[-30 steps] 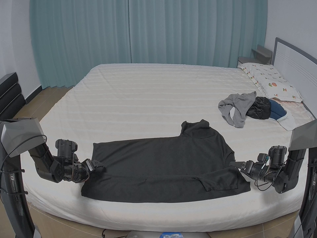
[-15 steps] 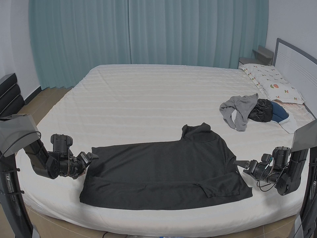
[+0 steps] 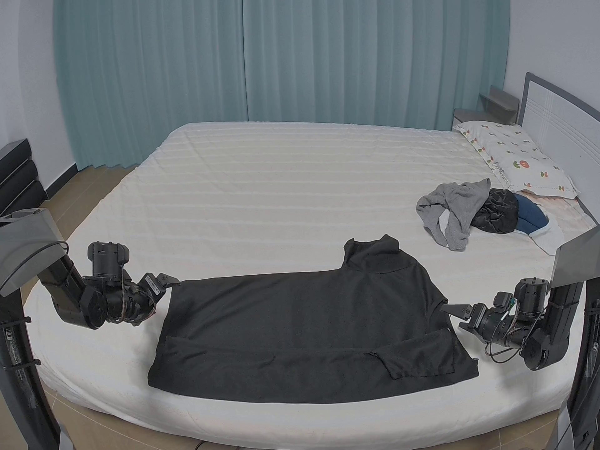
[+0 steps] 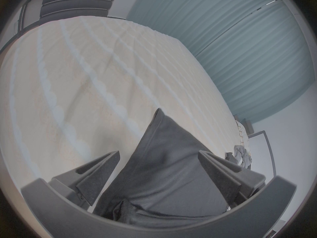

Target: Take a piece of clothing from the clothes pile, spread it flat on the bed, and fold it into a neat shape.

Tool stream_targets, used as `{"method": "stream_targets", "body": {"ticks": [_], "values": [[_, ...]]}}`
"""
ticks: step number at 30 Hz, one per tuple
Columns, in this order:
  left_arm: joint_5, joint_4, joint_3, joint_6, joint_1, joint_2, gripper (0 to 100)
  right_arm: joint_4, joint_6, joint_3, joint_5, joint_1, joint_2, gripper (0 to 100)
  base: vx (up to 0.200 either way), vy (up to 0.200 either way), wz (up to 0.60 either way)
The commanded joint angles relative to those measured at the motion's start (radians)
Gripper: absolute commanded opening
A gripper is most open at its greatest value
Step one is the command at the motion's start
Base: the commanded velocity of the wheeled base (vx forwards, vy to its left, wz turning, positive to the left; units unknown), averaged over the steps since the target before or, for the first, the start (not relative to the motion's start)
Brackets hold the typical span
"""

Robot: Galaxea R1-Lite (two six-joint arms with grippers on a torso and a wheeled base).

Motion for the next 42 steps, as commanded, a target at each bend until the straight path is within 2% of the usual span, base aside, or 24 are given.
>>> {"method": "stream_targets", "body": {"ticks": [1, 8, 10, 13, 16, 21, 36, 37, 42], "values": [[-0.003, 0.006, -0.079, 0.001, -0.004, 0.023, 100, 0.000, 0.021, 0.000, 0.003, 0.002, 0.001, 100, 0.000, 0.000, 0.00], [-0.105, 0.004, -0.186, 0.035, -0.007, 0.108, 100, -0.002, 0.048, 0.002, 0.012, 0.002, -0.004, 100, 0.000, 0.000, 0.00], [-0.132, 0.004, -0.260, 0.084, -0.007, 0.166, 100, -0.002, 0.062, 0.000, 0.014, -0.002, -0.004, 100, 0.000, 0.000, 0.00], [-0.129, 0.006, -0.320, 0.132, -0.008, 0.213, 100, -0.002, 0.068, 0.002, 0.014, -0.004, -0.004, 100, 0.000, 0.000, 0.00], [-0.128, 0.018, -0.357, 0.138, -0.008, 0.235, 100, 0.000, 0.068, 0.002, 0.014, -0.002, -0.004, 100, 0.000, 0.000, 0.00], [-0.085, 0.066, -0.381, 0.175, -0.001, 0.243, 100, 0.001, 0.068, -0.004, 0.014, 0.004, 0.013, 100, 0.000, 0.000, 0.00], [-0.066, 0.069, -0.440, 0.184, -0.004, 0.296, 100, 0.001, 0.068, -0.010, 0.012, 0.015, 0.021, 100, 0.000, 0.000, 0.00], [-0.066, 0.070, -0.444, 0.184, -0.004, 0.301, 0, 0.001, 0.068, -0.012, 0.011, 0.016, 0.021, 100, 0.000, 0.000, 0.00], [-0.051, 0.072, -0.464, 0.182, -0.002, 0.313, 0, -0.002, 0.067, -0.013, -0.001, 0.019, 0.018, 100, 0.000, 0.000, 0.00]]}}
